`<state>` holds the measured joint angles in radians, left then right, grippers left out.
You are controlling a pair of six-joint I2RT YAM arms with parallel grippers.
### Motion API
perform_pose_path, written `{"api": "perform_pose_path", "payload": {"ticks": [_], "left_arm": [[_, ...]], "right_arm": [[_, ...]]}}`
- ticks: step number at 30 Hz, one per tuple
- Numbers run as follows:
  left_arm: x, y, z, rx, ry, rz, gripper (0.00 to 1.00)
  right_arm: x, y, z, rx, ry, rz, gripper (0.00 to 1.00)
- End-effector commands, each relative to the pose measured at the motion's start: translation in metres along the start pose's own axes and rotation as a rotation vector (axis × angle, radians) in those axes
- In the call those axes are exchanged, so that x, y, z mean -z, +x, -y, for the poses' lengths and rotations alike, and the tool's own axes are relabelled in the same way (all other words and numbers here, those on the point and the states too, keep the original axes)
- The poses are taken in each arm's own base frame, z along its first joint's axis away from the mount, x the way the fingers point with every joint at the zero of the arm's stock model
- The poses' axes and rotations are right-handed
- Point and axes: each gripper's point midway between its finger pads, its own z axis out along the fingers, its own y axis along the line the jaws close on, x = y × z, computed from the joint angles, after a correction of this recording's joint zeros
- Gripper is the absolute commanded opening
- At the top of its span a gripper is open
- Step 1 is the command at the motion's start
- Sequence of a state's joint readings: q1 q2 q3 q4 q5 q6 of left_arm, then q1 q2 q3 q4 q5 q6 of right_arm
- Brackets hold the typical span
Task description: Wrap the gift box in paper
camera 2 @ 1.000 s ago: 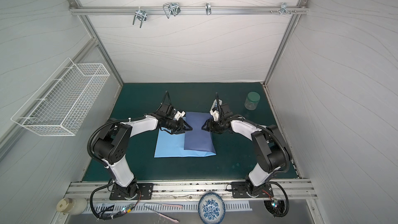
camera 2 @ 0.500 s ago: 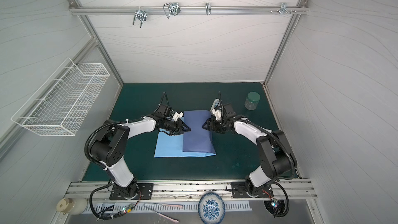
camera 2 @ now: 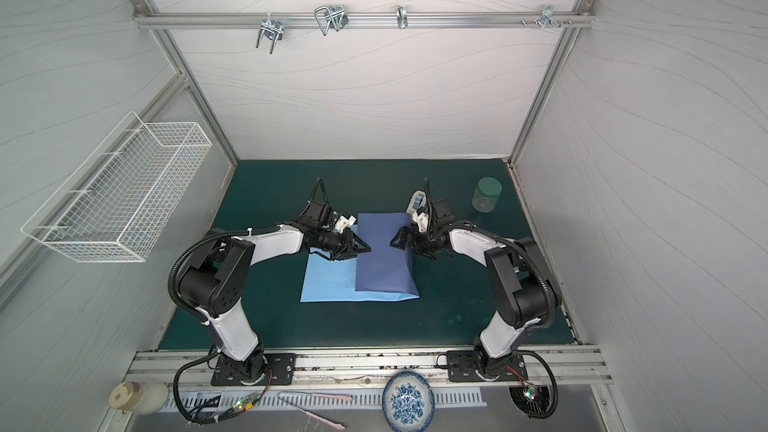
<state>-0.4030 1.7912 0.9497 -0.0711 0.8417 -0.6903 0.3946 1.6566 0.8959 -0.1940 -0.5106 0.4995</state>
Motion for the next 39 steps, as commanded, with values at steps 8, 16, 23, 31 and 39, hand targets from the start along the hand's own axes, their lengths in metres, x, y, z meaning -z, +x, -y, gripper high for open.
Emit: {"api": "perform_pose_path", "payload": {"ticks": [8,16,23,31,39], "left_arm": [[-0.024,0.007,-0.011,0.078,-0.017,-0.034,0.23],[-0.034,0.002,0.007,0.079,0.046,-0.040,0.27],[-0.041,0.004,0.008,0.089,0.067,-0.046,0.26],[-0.039,0.007,-0.008,0.086,0.007,-0.037,0.17],[-0.038,0.003,-0.015,0.089,-0.036,-0.020,0.17]], "right_arm": [[-0.003,-0.003,-0.009,-0.031,-0.080,0.002,0.99],[0.002,0.001,-0.005,-0.040,-0.063,0.015,0.99],[0.013,0.004,0.001,-0.018,-0.012,0.029,0.99],[0.043,0.002,0.013,0.062,0.144,0.103,0.99],[0.042,0.007,0.020,0.071,0.165,0.094,0.99]]}}
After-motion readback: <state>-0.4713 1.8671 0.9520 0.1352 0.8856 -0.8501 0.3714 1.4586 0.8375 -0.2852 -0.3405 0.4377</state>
